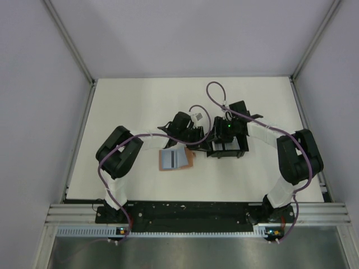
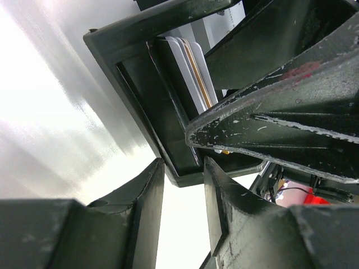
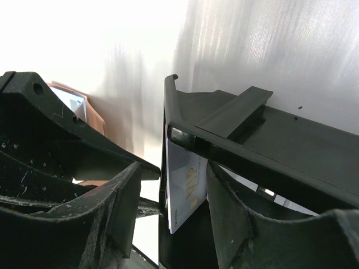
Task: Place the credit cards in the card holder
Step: Pick up the credit card from the storage box.
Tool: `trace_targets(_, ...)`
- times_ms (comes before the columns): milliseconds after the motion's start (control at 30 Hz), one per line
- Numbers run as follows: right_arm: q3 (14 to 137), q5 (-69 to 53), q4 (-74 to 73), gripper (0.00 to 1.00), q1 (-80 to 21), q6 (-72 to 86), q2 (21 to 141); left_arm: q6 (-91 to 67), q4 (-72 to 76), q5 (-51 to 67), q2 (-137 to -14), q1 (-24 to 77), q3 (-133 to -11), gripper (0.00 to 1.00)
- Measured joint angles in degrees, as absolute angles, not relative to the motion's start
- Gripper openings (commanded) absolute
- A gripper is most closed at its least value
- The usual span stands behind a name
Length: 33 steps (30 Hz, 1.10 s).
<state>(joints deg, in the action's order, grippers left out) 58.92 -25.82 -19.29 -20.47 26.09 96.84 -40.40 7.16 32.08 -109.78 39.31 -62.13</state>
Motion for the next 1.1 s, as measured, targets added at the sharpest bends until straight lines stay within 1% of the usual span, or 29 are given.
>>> trace_targets(100,58.92,-26.22,-19.27,0.42,-20.47,26.39,96.84,-40.38,7.16,32.08,-109.78,39.29,-62.13,0.37)
trace_targets(233,58.92,-26.55,-19.29,0.40,-20.47,26.72,96.84,-40.38,7.16,32.10,-109.78,39.29,-62.13,0.36)
trace_targets(300,58.92,-26.63,-19.29,0.35,-20.45,26.83,96.84,-40.40,7.16,32.10,-109.78,39.29,-62.13,0.36)
trace_targets(567,58.92,-27.20,-19.29,0.35,-20.45,26.87,96.75,-40.42,7.18,32.10,-109.80,39.29,-62.13,0.35)
trace_targets(767,58.92,-27.29,-19.35,0.29,-20.45,26.81,96.31,-40.51,7.25,32.12,-109.91,39.29,-62.13,0.35)
trace_targets(833,58.92,-27.27,-19.51,0.30,-20.45,26.79,96.18,-40.56,7.25,32.14,-109.91,39.29,-62.13,0.34)
trace_targets(867,58.92,-27.29,-19.57,0.33,-20.45,26.79,96.14,-40.56,7.27,32.14,-109.93,39.27,-62.13,0.34)
trace_targets(967,58.92,-27.09,-19.81,0.55,-20.45,26.81,95.77,-40.58,7.27,32.16,-109.93,39.27,-62.13,0.34)
trace_targets(1033,58.92,-26.15,-19.97,0.62,-20.45,26.83,95.42,-40.58,7.27,32.16,-109.93,39.27,-62.13,0.34)
trace_targets(1100,58.92,-24.77,-20.12,0.66,-20.45,26.72,95.13,-40.58,7.27,32.14,-109.93,39.27,-62.13,0.34)
